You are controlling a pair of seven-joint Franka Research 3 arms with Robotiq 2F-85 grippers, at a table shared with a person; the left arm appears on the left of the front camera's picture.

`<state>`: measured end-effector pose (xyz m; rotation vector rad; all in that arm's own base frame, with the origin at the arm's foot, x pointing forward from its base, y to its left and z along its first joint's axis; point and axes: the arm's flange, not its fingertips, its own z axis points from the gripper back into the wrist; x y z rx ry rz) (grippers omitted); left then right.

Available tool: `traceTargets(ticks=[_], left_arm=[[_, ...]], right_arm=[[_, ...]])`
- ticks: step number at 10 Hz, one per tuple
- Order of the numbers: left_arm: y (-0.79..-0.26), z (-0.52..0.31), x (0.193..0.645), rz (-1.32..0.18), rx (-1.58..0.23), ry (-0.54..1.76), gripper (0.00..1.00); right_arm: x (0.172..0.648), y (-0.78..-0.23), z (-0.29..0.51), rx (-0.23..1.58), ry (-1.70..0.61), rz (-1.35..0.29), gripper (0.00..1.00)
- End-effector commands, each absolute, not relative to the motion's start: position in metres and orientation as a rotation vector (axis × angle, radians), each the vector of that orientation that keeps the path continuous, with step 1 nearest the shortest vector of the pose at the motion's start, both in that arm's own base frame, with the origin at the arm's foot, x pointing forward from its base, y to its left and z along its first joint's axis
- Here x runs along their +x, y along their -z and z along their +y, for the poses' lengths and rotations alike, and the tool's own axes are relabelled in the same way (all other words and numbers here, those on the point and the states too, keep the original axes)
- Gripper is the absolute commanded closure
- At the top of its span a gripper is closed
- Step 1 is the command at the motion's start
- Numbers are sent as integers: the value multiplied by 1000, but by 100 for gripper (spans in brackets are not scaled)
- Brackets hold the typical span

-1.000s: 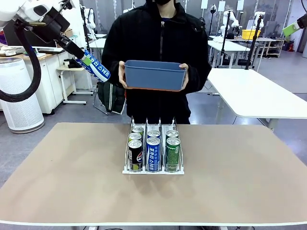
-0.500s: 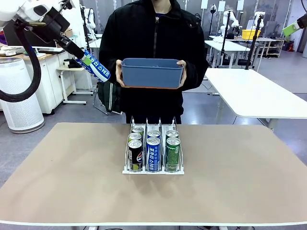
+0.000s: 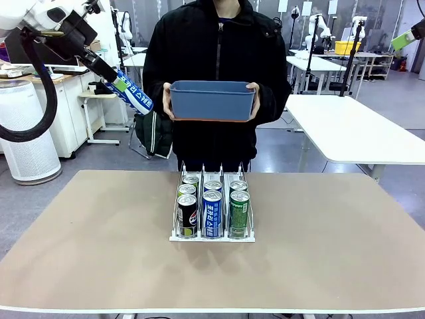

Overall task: Fill the beverage cans into the dispenser.
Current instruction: Place the picked Ionic drink in the line of the Automatic Can Dispenser with the same cans.

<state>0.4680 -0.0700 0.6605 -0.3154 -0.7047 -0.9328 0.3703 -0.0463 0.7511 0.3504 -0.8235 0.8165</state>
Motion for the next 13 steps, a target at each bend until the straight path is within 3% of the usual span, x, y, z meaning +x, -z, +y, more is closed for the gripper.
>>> traceTargets(ticks=[1, 3, 7, 10, 13], left_arm=[[-671, -83, 455, -654, -320, 881, 43], [-683, -108, 414, -504, -320, 892, 43], [-661, -170, 348, -384, -211, 964, 43], [-629, -214, 322, -275, -228, 1073, 43], [-621, -222, 318, -273, -225, 1088, 43]], right_arm=[[370, -751, -44, 365, -818, -820, 0], [370, -751, -44, 365, -818, -820, 0], [370, -751, -44, 365, -818, -820, 0], [370, -751, -44, 365, -818, -820, 0], [370, -751, -44, 365, -818, -820, 0]])
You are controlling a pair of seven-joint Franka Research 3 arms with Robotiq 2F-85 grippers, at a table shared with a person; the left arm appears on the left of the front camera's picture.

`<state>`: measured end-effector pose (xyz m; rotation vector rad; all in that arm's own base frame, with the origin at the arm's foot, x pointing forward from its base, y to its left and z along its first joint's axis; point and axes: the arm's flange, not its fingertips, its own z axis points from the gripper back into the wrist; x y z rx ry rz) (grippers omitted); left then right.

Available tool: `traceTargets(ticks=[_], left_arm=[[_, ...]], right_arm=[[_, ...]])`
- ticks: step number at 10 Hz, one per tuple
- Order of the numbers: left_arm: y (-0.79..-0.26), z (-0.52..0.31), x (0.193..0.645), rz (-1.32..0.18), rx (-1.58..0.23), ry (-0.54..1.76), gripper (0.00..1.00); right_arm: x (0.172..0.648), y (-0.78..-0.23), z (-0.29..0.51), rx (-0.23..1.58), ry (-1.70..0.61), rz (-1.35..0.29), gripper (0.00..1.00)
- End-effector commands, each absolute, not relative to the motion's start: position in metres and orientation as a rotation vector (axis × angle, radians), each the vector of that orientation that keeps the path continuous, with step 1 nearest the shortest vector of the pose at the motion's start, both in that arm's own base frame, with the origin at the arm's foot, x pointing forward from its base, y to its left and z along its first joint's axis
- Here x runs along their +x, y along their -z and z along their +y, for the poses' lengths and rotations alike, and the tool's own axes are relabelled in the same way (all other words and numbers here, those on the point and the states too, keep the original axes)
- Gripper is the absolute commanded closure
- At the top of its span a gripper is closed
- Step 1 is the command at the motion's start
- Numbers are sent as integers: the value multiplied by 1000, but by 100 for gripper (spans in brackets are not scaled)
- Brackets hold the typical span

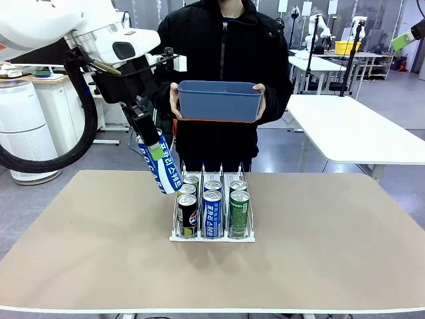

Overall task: Fill the beverage cans into the dispenser.
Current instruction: Place the picked Ionic drink in the line of the Automatic Can Dispenser with the same cans.

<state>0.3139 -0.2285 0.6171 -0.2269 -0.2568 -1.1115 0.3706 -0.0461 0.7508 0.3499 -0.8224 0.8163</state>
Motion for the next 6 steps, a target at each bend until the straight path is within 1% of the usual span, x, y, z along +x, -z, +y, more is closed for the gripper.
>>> traceTargets(ticks=[1, 5, 6], left_arm=[[-621, -222, 318, -273, -225, 1088, 43], [-618, -223, 317, -260, -233, 1099, 43], [-609, -240, 321, -220, -162, 1086, 43]], right_arm=[[370, -751, -44, 365, -818, -820, 0], [370, -751, -44, 365, -818, -820, 0], [370, -751, -44, 365, -818, -820, 0]])
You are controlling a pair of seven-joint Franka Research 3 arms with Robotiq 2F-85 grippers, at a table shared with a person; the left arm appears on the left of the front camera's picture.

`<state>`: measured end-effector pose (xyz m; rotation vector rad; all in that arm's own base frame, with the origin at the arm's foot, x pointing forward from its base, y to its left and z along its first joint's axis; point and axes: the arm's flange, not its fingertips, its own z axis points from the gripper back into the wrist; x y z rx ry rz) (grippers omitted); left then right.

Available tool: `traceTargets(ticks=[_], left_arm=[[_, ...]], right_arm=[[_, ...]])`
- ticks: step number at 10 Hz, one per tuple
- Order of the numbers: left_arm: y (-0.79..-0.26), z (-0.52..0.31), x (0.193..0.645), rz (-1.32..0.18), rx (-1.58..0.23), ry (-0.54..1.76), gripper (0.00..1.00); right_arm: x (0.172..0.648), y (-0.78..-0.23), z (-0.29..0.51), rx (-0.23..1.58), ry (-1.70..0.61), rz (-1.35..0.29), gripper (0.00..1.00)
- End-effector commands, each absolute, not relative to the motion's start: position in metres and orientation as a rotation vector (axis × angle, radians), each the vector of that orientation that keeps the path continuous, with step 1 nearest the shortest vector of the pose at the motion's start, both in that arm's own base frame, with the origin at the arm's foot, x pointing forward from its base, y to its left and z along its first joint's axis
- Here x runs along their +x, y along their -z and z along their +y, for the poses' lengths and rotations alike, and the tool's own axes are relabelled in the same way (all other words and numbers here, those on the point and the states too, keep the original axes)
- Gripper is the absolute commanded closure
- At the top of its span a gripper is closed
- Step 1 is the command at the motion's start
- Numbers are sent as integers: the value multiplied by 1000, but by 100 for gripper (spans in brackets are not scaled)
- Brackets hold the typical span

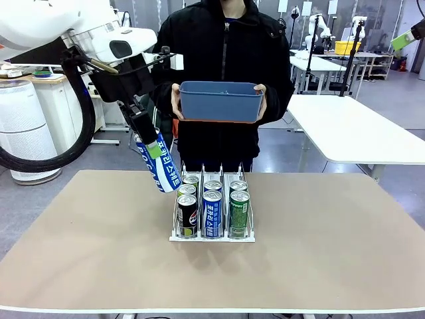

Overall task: Fill the beverage cans into the dispenser.
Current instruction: Place the picked Ionic drink in the line of the Automatic Can Dispenser with the same cans.

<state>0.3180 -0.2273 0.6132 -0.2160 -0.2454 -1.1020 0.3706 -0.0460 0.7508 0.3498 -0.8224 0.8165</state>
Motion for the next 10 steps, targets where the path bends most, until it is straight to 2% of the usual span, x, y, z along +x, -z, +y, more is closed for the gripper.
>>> traceTargets(ticks=[1, 6, 10], left_arm=[[-595, -258, 325, -232, -138, 1050, 43], [-551, -321, 308, -223, -28, 1178, 43], [-508, -343, 306, -209, -44, 1303, 43]], right_arm=[[370, -751, -44, 365, -818, -820, 0], [370, -751, -44, 365, -818, -820, 0], [370, -751, -44, 365, -818, -820, 0]])
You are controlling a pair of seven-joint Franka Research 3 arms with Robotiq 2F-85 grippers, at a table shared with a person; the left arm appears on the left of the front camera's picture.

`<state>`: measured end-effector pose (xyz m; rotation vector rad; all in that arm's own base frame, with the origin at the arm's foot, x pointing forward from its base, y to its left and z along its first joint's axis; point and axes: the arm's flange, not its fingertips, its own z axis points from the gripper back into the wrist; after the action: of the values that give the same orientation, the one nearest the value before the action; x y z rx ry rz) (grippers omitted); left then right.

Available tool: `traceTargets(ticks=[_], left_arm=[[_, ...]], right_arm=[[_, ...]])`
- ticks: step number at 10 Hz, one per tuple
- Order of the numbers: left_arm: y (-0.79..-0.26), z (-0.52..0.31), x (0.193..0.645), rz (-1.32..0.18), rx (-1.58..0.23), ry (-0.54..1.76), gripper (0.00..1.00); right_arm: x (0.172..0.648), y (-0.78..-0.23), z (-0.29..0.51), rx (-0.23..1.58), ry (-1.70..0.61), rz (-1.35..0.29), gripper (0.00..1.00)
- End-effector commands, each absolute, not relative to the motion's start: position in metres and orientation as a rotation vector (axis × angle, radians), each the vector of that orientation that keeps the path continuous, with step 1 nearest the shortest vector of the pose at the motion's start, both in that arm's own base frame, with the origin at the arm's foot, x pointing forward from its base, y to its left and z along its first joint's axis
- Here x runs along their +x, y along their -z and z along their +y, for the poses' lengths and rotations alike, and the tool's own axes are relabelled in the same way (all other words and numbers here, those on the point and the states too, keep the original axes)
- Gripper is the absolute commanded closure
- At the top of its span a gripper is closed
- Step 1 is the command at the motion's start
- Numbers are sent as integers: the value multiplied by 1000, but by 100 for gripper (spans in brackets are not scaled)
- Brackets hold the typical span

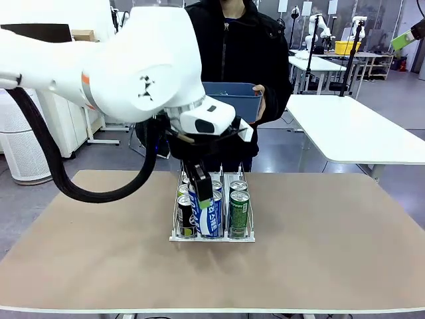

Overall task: Fill the beverage cans into the dispenser.
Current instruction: Place the picked Ionic drink in the line of the Automatic Can Dispenser with the same cans.

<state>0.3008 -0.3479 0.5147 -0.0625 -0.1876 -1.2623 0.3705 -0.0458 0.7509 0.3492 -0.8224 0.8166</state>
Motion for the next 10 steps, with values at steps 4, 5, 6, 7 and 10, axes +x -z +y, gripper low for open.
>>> traceTargets(ticks=[4, 5, 6, 7, 10], left_arm=[[-480, -353, 315, -236, -22, 1391, 43], [-478, -356, 320, -251, -32, 1395, 43], [-480, -352, 321, -259, -47, 1423, 43], [-478, -355, 316, -209, -32, 1380, 43], [-476, -356, 315, -222, -5, 1397, 43]], right_arm=[[370, -751, -44, 365, -818, -820, 0], [370, -751, -44, 365, -818, -820, 0], [370, -751, -44, 365, -818, -820, 0], [370, -751, -44, 365, -818, -820, 0], [370, -751, -44, 365, -818, -820, 0]])
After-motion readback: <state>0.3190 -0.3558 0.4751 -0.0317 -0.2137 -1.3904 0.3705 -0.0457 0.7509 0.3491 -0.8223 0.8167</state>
